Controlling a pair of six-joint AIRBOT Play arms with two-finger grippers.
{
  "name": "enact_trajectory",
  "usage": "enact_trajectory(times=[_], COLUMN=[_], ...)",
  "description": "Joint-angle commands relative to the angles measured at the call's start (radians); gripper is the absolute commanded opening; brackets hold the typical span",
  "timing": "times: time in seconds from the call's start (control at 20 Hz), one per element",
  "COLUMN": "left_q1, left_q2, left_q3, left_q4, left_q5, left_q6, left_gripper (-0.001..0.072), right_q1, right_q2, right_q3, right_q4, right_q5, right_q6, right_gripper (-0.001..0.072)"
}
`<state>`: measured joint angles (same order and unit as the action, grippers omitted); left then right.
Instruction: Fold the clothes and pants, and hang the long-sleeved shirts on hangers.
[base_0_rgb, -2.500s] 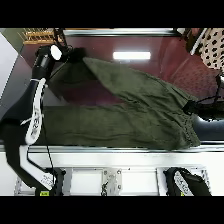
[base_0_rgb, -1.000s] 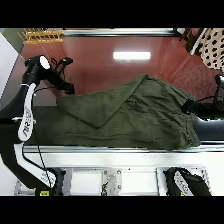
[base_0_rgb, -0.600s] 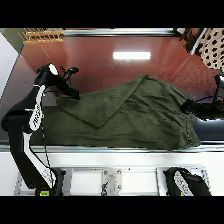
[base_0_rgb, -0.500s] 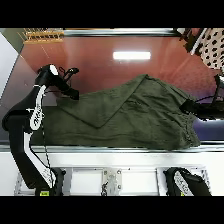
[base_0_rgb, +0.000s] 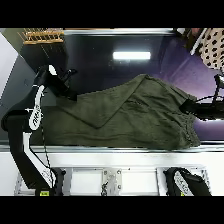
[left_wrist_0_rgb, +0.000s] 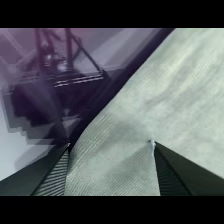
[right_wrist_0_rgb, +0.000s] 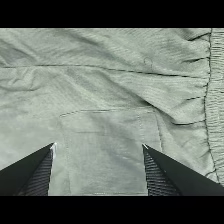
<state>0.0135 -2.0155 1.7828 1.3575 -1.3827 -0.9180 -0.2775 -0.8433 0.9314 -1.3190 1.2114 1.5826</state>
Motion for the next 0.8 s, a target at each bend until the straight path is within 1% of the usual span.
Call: enact_trajectory(times=[0.0, 0.1, 0.15, 0.2, 0.25, 0.4, 0.75], left_q1=[0.000, -0.006, -0.006, -0.006, -0.006, -0.005, -0.015], left_q2=[-0.012, -0.006, 0.002, 0.013, 0.025, 0.062, 0.082], left_q3=[-0.007, -0.006, -0.005, -0.005, -0.005, 0.017, 0.189], left_q4=[0.002, 0.003, 0.003, 0.003, 0.003, 0.005, 0.010], left_q5=[-0.030, -0.025, -0.016, 0.000, 0.013, 0.029, -0.015], left_q6=[-0.008, -0.008, -0.014, -0.014, -0.014, -0.015, -0.056], left_gripper=[0.0549, 0.0546, 0.0409, 0.0115, 0.0007, 0.0007, 0.0007], right_q1=[0.001, 0.001, 0.001, 0.000, 0.000, 0.000, -0.002], right_q2=[0.000, 0.000, 0.000, 0.000, 0.000, 0.000, 0.000], right_q3=[0.000, 0.000, 0.000, 0.000, 0.000, 0.000, 0.000], right_q4=[0.014, 0.014, 0.015, 0.014, 0.014, 0.014, 0.013], right_q5=[0.000, 0.000, 0.000, 0.000, 0.000, 0.000, 0.000], right_q6=[0.000, 0.000, 0.000, 0.000, 0.000, 0.000, 0.000], right_gripper=[0.0585, 0.0586, 0.0585, 0.0585, 0.0586, 0.0586, 0.0585])
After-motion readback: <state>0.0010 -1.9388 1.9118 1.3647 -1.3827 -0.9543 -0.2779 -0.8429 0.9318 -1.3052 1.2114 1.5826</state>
